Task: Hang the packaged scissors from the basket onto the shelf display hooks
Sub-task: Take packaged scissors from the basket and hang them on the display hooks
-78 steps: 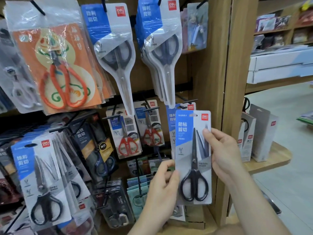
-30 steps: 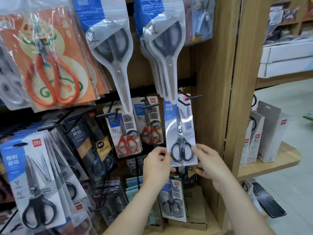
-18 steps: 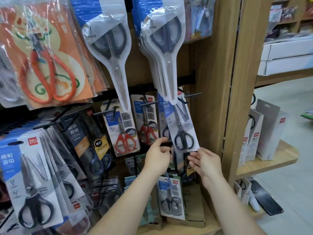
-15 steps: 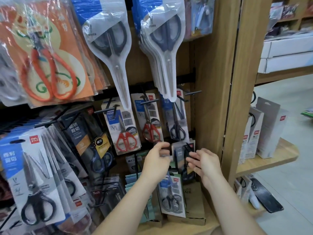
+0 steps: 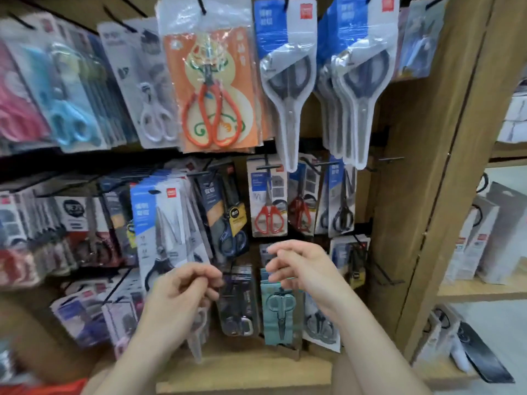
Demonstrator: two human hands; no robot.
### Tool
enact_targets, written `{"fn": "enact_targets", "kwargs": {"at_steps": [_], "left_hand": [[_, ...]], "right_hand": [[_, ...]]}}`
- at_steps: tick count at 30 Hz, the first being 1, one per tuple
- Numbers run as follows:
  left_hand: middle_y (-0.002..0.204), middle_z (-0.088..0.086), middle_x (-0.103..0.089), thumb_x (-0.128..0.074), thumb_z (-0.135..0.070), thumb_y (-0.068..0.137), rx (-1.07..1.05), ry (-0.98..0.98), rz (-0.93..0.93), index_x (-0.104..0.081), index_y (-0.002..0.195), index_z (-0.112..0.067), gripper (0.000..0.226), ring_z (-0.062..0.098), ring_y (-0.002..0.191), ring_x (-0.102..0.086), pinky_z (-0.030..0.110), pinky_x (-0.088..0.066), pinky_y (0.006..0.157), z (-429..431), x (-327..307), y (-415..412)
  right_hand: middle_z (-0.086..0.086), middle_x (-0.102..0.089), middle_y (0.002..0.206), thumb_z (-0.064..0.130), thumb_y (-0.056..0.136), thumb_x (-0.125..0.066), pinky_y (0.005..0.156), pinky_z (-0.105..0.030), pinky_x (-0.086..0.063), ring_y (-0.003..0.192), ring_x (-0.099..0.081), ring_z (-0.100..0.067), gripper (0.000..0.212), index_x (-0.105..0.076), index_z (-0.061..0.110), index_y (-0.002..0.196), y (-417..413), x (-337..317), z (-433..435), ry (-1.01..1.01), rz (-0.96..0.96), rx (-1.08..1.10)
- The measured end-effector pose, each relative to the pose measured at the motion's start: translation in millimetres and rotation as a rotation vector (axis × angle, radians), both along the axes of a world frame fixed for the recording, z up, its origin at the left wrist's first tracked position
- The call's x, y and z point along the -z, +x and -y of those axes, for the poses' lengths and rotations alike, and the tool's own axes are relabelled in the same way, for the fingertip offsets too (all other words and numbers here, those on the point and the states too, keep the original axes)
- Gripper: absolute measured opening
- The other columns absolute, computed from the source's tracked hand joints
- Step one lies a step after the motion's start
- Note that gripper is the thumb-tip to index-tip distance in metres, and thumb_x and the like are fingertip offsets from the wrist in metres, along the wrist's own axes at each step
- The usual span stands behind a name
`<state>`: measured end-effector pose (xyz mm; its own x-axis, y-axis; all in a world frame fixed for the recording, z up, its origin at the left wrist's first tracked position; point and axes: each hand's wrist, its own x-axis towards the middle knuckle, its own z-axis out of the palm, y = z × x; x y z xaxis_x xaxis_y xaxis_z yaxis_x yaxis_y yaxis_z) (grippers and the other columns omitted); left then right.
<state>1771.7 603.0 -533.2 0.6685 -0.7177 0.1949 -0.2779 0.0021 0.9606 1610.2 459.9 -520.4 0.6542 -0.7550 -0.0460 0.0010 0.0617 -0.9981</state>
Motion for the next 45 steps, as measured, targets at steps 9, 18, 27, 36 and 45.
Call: {"fn": "enact_targets", "kwargs": {"at_steps": [9, 18, 27, 36, 45], "left_hand": [[0.062, 0.004, -0.067, -0.041, 0.017, 0.091, -0.529, -0.112, -0.063, -0.064, 0.074, -0.005, 0.037, 0.005, 0.045, -0.058, 0.012, -0.046, 0.045, -166.2, -1.5, 104.1], [0.070, 0.009, -0.057, -0.047, 0.014, 0.089, -0.967, 0.166, -0.449, -0.062, 0.079, -0.009, 0.029, 0.010, 0.046, -0.052, 0.015, -0.039, 0.040, -318.6, 141.7, 166.3], [0.106, 0.021, -0.067, -0.051, -0.004, 0.090, -0.875, 0.658, -0.709, -0.060, 0.120, -0.011, 0.033, 0.015, 0.059, -0.047, 0.023, -0.036, 0.054, -317.3, 314.5, 238.4], [0.145, 0.013, -0.049, -0.030, -0.031, 0.107, -0.142, 1.429, -0.335, -0.034, 0.150, -0.016, 0.046, 0.036, 0.129, -0.050, 0.040, -0.037, 0.107, -295.9, 421.7, 290.6], [0.125, 0.015, -0.062, -0.042, -0.023, 0.100, -0.182, 1.569, -0.187, -0.057, 0.126, -0.008, 0.033, 0.037, 0.114, -0.062, 0.040, -0.050, 0.085, -314.4, 426.8, 305.6]], "right_hand": [[-0.008, -0.070, 0.081, 0.010, 0.103, -0.047, 0.054, -0.022, -0.049, 0.061, -0.064, -0.015, 0.021, -0.067, 0.007, 0.108, 156.6, -0.9, -100.3, -0.064, -0.134, -0.520], [-0.006, -0.063, 0.089, 0.016, 0.102, -0.049, 0.062, -0.026, -0.044, 0.070, -0.058, -0.016, 0.015, -0.061, 0.014, 0.111, 304.3, 143.2, -213.4, 0.196, -0.409, -0.810], [-0.001, -0.055, 0.123, 0.036, 0.099, -0.054, 0.092, -0.042, -0.044, 0.104, -0.054, -0.020, 0.016, -0.056, 0.030, 0.113, 392.2, 316.5, -272.7, 0.280, -0.836, -0.821], [-0.008, -0.061, 0.110, 0.055, 0.100, -0.037, 0.083, -0.035, -0.042, 0.097, -0.057, -0.025, 0.049, -0.063, 0.017, 0.115, 435.5, 432.8, -303.1, 0.455, -1.060, -0.795], [-0.010, -0.065, 0.083, 0.047, 0.100, -0.047, 0.051, -0.021, -0.041, 0.065, -0.061, -0.020, 0.040, -0.069, 0.016, 0.110, 429.2, 467.0, -327.9, 0.425, -1.071, -0.977]]}}
